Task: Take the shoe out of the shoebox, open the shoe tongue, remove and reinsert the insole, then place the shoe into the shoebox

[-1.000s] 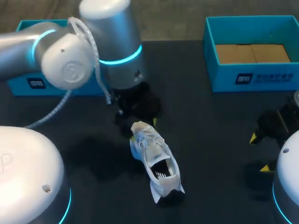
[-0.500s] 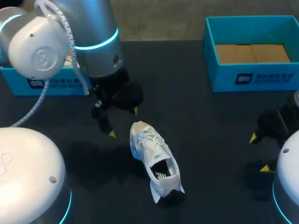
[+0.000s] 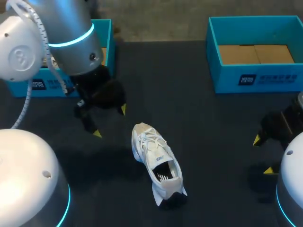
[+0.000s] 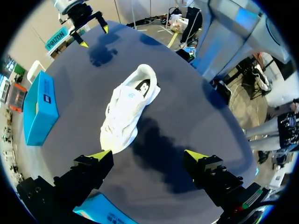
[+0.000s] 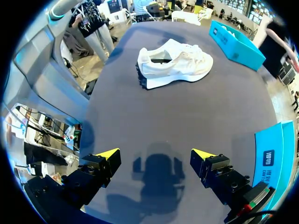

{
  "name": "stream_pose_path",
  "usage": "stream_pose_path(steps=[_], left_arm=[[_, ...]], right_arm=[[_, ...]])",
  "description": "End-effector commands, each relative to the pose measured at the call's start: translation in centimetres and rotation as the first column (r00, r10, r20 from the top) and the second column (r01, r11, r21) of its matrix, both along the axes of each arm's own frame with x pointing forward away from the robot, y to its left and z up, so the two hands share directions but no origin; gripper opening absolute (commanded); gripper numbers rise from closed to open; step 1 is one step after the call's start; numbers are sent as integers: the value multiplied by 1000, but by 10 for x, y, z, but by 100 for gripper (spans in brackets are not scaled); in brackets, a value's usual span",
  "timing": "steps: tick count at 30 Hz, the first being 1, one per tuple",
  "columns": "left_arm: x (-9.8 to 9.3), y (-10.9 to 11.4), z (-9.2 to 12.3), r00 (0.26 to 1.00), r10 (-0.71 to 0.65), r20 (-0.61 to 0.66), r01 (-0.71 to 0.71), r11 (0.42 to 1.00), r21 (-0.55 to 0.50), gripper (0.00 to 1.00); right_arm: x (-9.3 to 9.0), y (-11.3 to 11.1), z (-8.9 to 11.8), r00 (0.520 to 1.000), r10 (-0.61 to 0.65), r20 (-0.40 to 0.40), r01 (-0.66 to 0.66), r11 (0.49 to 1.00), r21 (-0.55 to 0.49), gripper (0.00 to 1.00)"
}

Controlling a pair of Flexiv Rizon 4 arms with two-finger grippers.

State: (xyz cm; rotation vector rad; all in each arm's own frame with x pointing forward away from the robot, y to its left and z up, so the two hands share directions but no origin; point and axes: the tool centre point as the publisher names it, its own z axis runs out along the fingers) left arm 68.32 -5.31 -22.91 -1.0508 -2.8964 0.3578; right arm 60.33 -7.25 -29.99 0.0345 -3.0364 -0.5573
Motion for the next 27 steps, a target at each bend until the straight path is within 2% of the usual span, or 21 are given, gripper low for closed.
stream_pose_path(steps=[1, 13, 27], left_arm=[[1, 17, -6, 1000, -26, 1, 26, 998, -49, 100], [7, 33, -13, 999, -45, -5, 44, 996, -75, 100], [4, 32, -12, 999, -12, -35, 10, 998, -63, 100]], right_arm=[[-2, 0, 0, 1000, -1, 3, 1, 1000, -3, 100], [-2, 0, 0, 1000, -1, 3, 1, 1000, -3, 100], [-2, 0, 0, 1000, -1, 3, 1, 1000, -3, 100]])
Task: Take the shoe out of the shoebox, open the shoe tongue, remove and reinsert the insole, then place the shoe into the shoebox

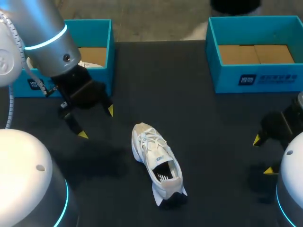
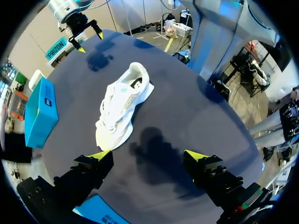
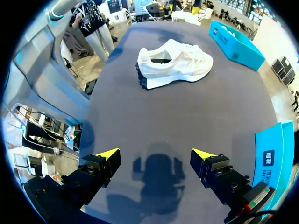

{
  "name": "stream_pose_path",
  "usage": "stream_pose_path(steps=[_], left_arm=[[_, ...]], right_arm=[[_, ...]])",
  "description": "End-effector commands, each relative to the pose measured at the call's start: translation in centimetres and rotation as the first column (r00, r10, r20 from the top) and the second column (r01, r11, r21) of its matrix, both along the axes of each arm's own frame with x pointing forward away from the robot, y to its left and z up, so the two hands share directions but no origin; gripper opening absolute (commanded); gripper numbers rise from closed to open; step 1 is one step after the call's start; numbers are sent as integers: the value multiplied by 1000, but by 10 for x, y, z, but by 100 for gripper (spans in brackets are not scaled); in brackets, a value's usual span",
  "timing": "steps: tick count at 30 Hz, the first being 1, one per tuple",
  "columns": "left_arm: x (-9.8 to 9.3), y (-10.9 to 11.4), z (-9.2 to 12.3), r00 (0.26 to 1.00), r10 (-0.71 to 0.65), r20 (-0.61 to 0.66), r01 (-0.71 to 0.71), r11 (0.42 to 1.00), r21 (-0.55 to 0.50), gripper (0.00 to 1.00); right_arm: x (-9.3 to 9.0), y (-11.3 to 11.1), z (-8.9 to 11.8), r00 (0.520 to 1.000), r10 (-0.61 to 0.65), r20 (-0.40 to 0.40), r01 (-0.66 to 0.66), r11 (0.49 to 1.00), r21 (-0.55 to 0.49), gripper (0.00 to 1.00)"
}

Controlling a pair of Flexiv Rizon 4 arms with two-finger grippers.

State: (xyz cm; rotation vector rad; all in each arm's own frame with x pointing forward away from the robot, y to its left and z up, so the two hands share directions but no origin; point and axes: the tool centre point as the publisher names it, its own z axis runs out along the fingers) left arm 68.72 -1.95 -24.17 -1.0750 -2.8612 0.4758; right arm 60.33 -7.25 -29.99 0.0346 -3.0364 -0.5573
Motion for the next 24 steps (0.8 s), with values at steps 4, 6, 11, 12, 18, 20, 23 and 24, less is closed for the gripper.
stream_pose_path(steps=[4, 6, 11, 12, 18, 20, 23, 24], left_arm=[[0, 1, 1, 999, 47, -8, -47, 999, 18, 100], [-1, 4, 1, 998, 62, -11, -62, 998, 25, 100], [-6, 6, 2, 996, 87, -12, -87, 996, 31, 100], [-7, 7, 3, 995, 95, -12, -94, 995, 35, 100], [-10, 12, 3, 991, 133, -10, -132, 990, 49, 100], [-11, 13, 2, 989, 146, -10, -146, 988, 53, 100], [-12, 14, 1, 986, 165, -13, -164, 985, 58, 100], [-12, 15, 1, 986, 167, -12, -166, 984, 58, 100]], right_arm=[[-2, 0, 0, 1000, -1, 3, 1, 1000, -3, 100], [-2, 0, 0, 1000, -1, 3, 1, 1000, -3, 100], [-2, 0, 0, 1000, -1, 3, 1, 1000, -3, 100], [-2, 0, 0, 1000, -1, 3, 1, 1000, -3, 100], [-2, 0, 0, 1000, -1, 3, 1, 1000, -3, 100], [-2, 0, 0, 1000, -1, 3, 1, 1000, -3, 100], [-2, 0, 0, 1000, -1, 3, 1, 1000, -3, 100], [-2, 0, 0, 1000, -1, 3, 1, 1000, -3, 100]])
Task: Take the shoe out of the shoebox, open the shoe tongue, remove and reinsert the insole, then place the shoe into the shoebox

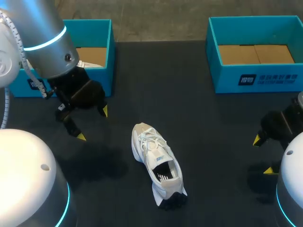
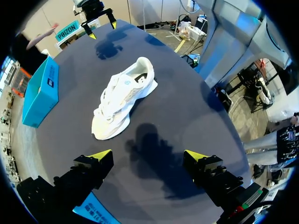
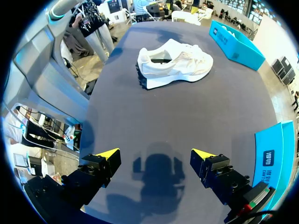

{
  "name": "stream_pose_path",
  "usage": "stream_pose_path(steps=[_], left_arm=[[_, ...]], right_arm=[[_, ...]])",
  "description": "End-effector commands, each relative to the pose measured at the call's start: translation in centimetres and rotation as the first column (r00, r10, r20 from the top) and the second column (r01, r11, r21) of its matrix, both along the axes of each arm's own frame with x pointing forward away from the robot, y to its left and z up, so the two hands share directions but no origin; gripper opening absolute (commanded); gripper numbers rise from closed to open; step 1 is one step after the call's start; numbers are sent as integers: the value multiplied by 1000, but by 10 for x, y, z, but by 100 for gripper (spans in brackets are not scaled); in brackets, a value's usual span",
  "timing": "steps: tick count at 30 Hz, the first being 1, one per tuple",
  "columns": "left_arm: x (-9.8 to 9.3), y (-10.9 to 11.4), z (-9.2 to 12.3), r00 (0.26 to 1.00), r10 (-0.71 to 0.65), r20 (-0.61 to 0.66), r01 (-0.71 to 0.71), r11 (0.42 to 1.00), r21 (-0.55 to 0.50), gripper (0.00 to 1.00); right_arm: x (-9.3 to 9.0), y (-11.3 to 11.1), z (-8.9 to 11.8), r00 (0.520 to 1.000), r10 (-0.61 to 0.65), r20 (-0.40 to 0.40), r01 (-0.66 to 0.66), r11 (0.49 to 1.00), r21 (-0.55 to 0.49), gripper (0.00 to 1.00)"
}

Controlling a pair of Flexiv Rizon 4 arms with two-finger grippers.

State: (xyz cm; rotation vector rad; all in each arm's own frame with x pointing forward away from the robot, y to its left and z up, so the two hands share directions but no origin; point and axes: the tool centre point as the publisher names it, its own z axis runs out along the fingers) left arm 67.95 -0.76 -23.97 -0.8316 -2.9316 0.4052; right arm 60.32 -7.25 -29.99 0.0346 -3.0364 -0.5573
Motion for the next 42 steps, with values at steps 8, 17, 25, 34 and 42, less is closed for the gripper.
stream_pose_path(steps=[8, 17, 25, 34, 42], left_arm=[[-5, 7, -2, 1000, -12, 8, 12, 1000, -14, 100], [-5, 7, -2, 1000, -2, 6, 2, 1000, -10, 100], [-2, 14, -4, 1000, -3, 2, 3, 1000, -14, 100], [1, 28, -5, 1000, 8, -3, -8, 1000, -17, 100], [5, 38, -6, 1000, 11, -4, -11, 1000, -24, 100]], right_arm=[[-2, 0, 0, 1000, -1, 3, 1, 1000, -3, 100], [-2, 0, 0, 1000, -1, 3, 1, 1000, -3, 100], [-2, 0, 0, 1000, -1, 3, 1, 1000, -3, 100], [-2, 0, 0, 1000, -1, 3, 1, 1000, -3, 100], [-2, 0, 0, 1000, -1, 3, 1, 1000, -3, 100]])
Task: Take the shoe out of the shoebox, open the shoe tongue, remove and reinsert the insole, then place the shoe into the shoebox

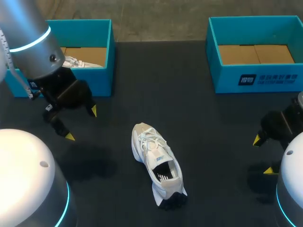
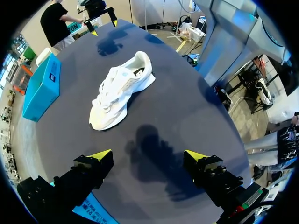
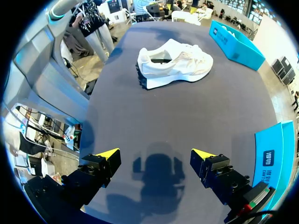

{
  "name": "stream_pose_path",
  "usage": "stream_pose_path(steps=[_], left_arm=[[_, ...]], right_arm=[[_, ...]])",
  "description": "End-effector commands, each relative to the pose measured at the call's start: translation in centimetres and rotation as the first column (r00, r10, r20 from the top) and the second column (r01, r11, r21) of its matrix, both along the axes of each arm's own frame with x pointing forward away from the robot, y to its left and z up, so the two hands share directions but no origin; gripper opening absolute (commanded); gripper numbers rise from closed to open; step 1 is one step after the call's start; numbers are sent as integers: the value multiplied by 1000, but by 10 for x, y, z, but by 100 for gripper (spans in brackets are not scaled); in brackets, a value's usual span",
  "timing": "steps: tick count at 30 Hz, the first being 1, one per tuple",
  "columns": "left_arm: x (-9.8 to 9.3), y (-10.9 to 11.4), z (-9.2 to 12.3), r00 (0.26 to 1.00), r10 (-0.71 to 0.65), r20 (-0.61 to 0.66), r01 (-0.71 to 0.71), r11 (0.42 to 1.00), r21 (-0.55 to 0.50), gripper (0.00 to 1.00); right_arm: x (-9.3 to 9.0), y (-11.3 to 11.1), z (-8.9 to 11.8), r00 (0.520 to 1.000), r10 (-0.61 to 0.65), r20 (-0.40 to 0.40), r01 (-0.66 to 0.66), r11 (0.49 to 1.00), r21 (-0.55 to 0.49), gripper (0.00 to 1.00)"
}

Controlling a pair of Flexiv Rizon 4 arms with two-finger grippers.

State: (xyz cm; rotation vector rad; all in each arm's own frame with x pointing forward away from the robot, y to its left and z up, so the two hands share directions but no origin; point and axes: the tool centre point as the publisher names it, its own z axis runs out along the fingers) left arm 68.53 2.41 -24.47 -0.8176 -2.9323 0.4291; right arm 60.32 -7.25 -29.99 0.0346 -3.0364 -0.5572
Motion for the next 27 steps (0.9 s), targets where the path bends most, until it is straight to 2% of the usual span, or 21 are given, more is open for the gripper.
stream_pose_path(steps=[1, 14, 21, 27], left_arm=[[0, 8, -1, 1000, 3, 1, -3, 1000, -10, 100], [1, 12, 0, 1000, -2, -3, 2, 1000, -15, 100], [-13, -2, 0, 1000, -20, 0, 20, 1000, -1, 100], [-38, -17, -5, 999, 49, -18, -49, 998, 31, 100]], right_arm=[[-2, 0, 0, 1000, -1, 3, 1, 1000, -3, 100], [-2, 0, 0, 1000, -1, 3, 1, 1000, -3, 100], [-2, 0, 0, 1000, -1, 3, 1, 1000, -3, 100], [-2, 0, 0, 1000, -1, 3, 1, 1000, -3, 100]])
